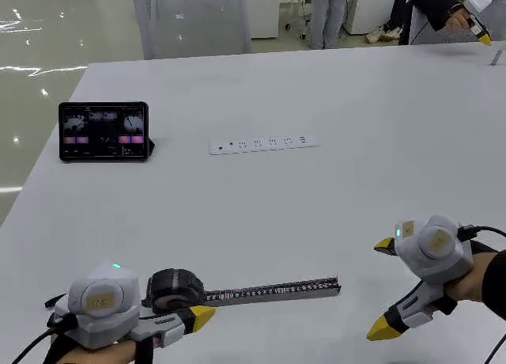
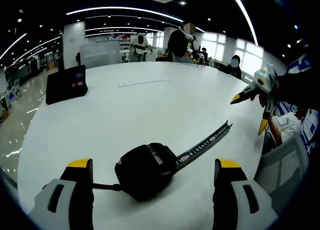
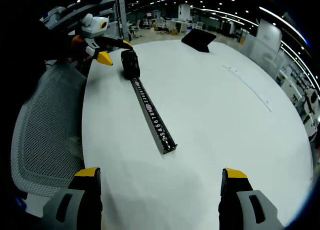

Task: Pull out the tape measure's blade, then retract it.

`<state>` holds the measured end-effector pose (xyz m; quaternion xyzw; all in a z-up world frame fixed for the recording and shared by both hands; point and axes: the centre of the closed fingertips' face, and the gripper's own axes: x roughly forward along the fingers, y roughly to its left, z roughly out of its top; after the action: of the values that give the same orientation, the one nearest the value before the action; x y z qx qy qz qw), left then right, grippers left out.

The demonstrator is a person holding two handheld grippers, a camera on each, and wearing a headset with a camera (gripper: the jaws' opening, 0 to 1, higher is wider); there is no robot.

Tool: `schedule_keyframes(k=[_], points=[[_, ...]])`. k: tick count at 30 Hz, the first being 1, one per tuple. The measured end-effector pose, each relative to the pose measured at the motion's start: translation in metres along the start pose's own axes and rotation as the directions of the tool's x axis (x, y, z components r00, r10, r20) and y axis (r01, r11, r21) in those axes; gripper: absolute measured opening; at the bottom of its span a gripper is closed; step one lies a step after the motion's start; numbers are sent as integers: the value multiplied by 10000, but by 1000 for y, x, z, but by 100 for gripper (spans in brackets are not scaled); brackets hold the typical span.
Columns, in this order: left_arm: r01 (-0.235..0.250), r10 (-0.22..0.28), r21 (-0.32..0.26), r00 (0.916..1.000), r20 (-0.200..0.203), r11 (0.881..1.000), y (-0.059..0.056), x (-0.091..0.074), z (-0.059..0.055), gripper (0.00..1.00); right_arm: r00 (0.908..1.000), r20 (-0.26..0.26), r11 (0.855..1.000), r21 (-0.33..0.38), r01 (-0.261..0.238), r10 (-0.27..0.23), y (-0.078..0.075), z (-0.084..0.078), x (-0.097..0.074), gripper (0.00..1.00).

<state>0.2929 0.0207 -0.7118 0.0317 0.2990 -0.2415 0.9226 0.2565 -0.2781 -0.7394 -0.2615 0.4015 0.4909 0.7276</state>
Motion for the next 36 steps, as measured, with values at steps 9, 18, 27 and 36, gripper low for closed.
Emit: schedule_keyframes(k=[9,18,27,36], points=[[-49,49,-70,10000,-46,10000,-7,10,-9,99,9973,-432,9892,-1315,-647,594,0,7,17,99],[-834,860,-262,9885,1244,9962,2,13,11,99,9977,-358,9731,-2212,-642,577,-8,20,32,91],[-1065,1106,-513,9903,836,9930,1,23,-4,99,9927,-627,9534,-2784,-1164,1029,-6,24,42,84],[-1288,1362,-717,9844,1115,9891,6,25,0,99,9879,-964,9485,-2819,-1443,1217,-10,21,48,57]])
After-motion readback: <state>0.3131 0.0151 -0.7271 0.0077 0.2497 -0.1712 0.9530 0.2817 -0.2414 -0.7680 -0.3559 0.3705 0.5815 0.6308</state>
